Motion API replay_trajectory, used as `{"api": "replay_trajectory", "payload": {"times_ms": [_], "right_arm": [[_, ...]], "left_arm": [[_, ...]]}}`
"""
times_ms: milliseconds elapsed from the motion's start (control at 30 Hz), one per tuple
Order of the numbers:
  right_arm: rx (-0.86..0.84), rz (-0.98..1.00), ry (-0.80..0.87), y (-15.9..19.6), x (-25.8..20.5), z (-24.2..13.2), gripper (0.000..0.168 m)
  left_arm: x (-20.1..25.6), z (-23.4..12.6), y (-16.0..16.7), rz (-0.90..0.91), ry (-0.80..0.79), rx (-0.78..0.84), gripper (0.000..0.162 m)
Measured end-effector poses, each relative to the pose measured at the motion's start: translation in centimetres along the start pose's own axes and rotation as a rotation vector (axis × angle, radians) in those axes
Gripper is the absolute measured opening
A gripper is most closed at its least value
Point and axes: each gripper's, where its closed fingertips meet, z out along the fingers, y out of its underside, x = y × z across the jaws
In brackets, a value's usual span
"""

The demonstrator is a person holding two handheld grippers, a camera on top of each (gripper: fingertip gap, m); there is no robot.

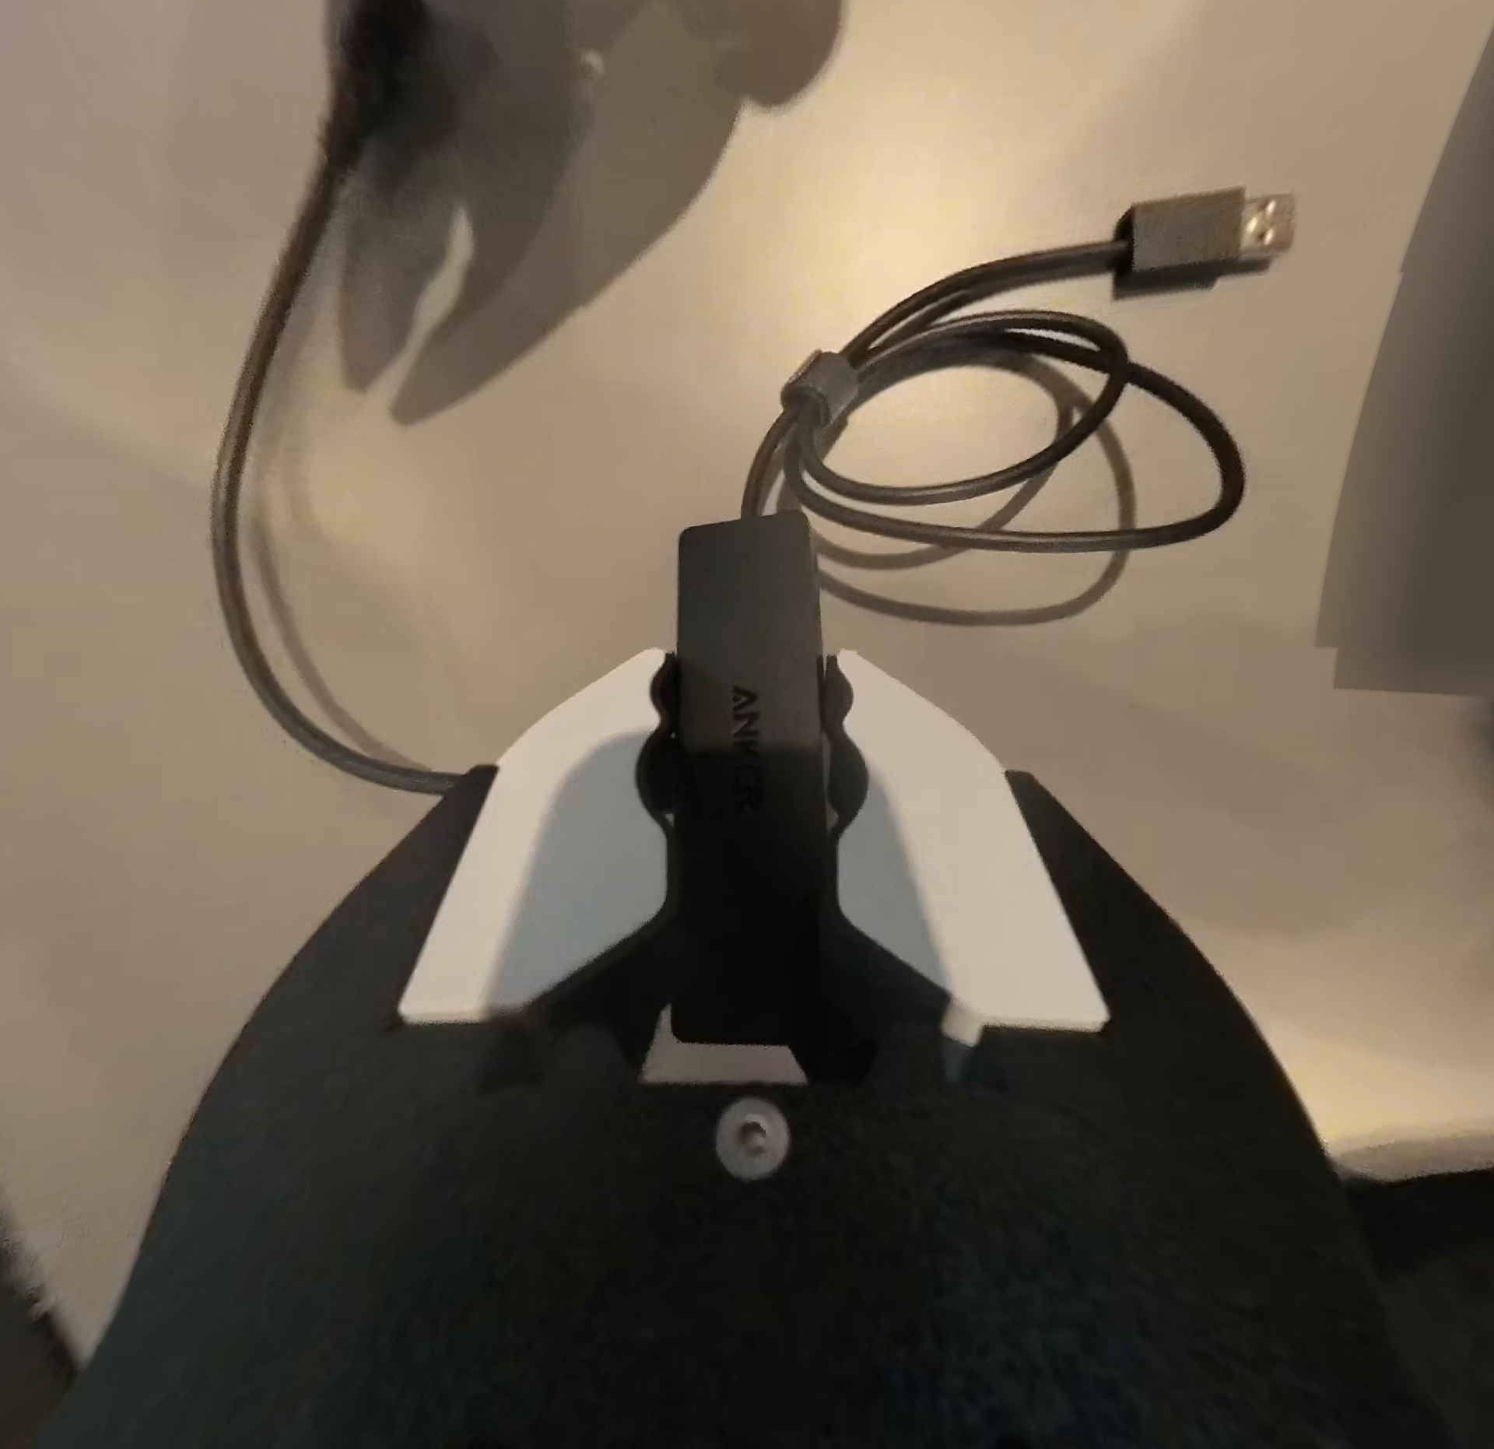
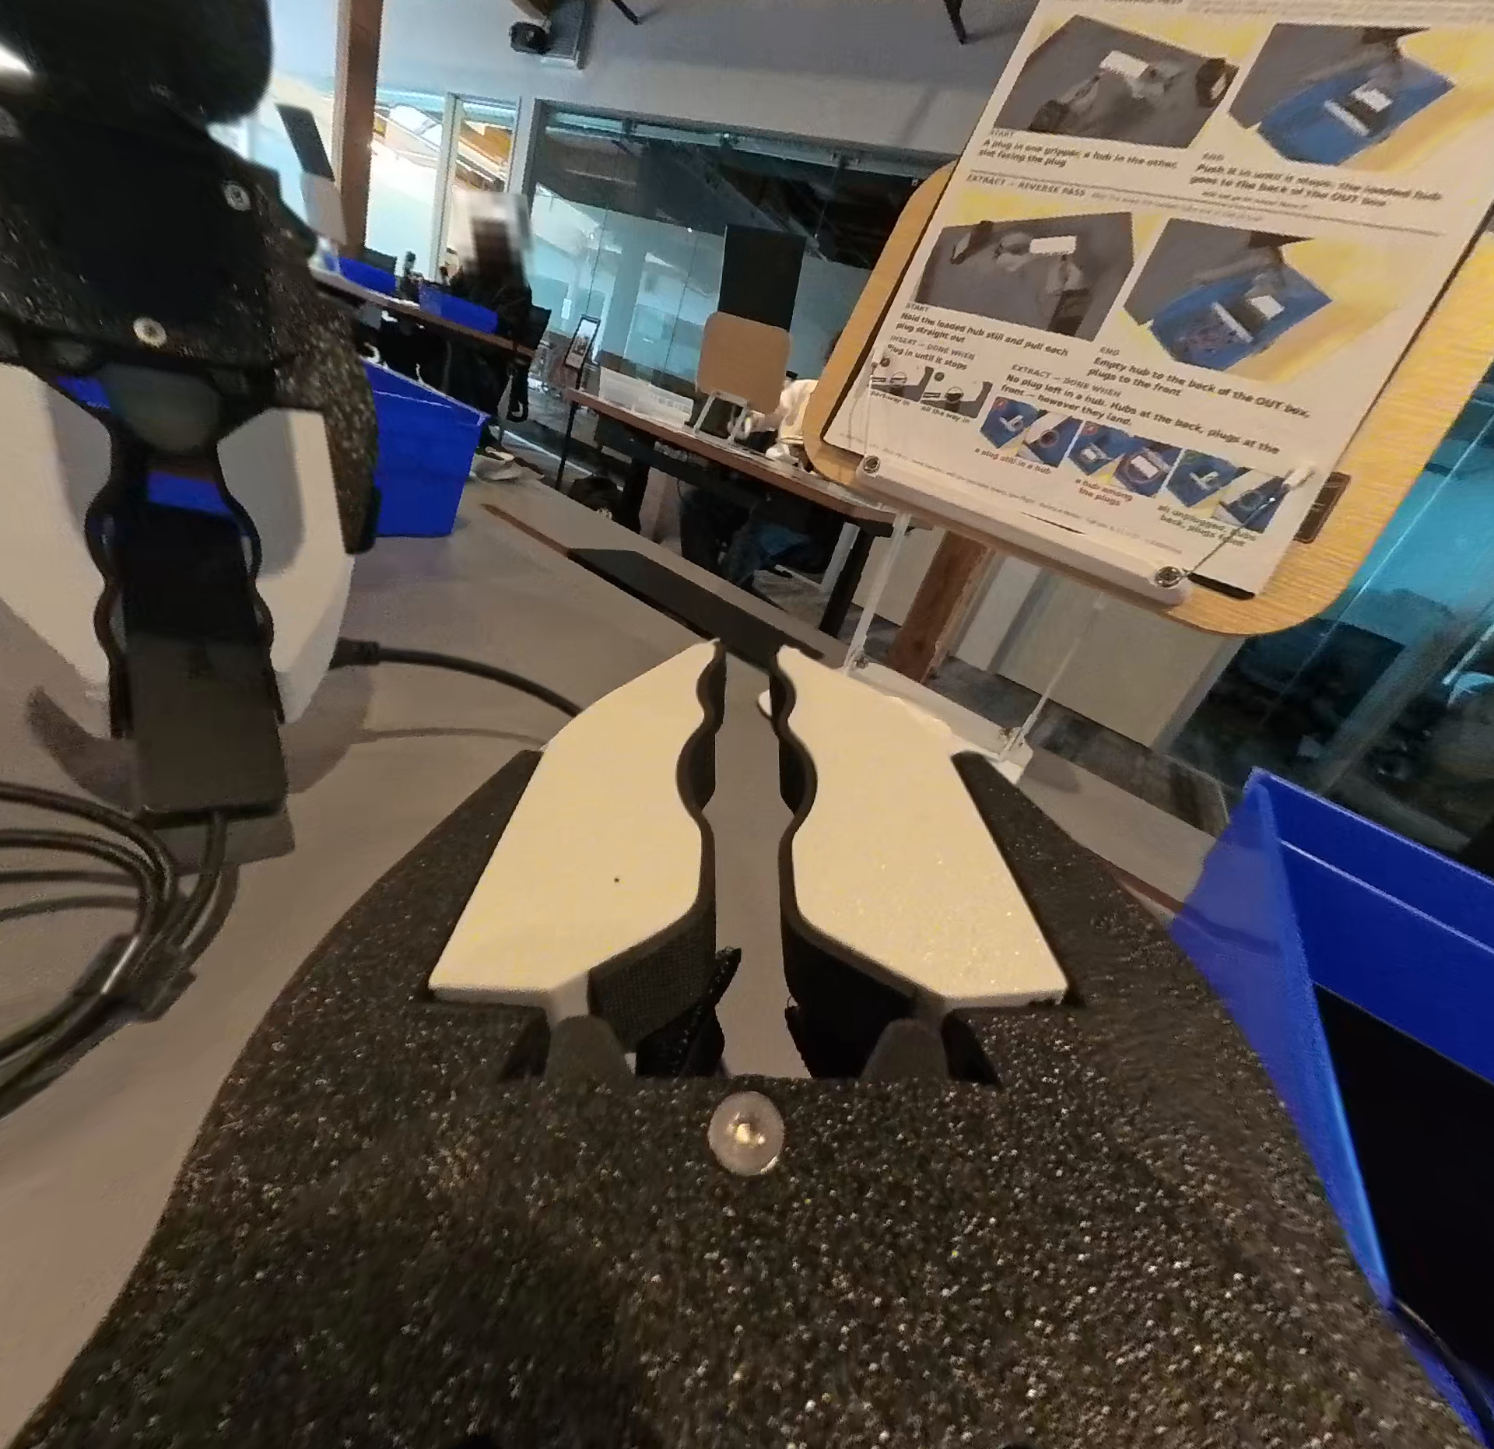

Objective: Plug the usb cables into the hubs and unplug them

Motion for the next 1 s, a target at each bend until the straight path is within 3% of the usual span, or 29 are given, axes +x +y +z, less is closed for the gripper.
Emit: {"api": "replay_trajectory", "payload": {"times_ms": [233, 400, 500, 600, 800, 1000], "right_arm": [[-0.02, -0.018, -0.064, 0.4, -1.2, 0.1, 0.01], [-0.028, -0.037, -0.192, 0.5, -3.4, 0.1, 0.013], [-0.059, -0.003, -0.319, 0.6, -5.5, 0.0, 0.019], [-0.193, 0.046, -0.489, 1.6, -8.2, -0.1, 0.028], [-0.527, 0.211, -0.738, 3.4, -13.7, 1.1, 0.054], [-0.806, 0.155, -0.829, 5.5, -17.2, 1.5, 0.053]], "left_arm": [[0.4, 2.3, 0.4, -0.059, 0.026, 0.037, 0.035], [-0.6, 1.9, 0.5, -0.115, -0.164, 0.107, 0.036], [-0.4, -0.1, 0.1, -0.206, -0.265, 0.22, 0.05], [-0.4, -2.8, 0.9, -0.333, -0.419, 0.297, 0.059], [0.3, -7.4, 2.2, -0.592, -0.67, 0.552, 0.058], [1.4, -8.2, 3.8, -0.689, -0.759, 0.58, 0.058]]}}
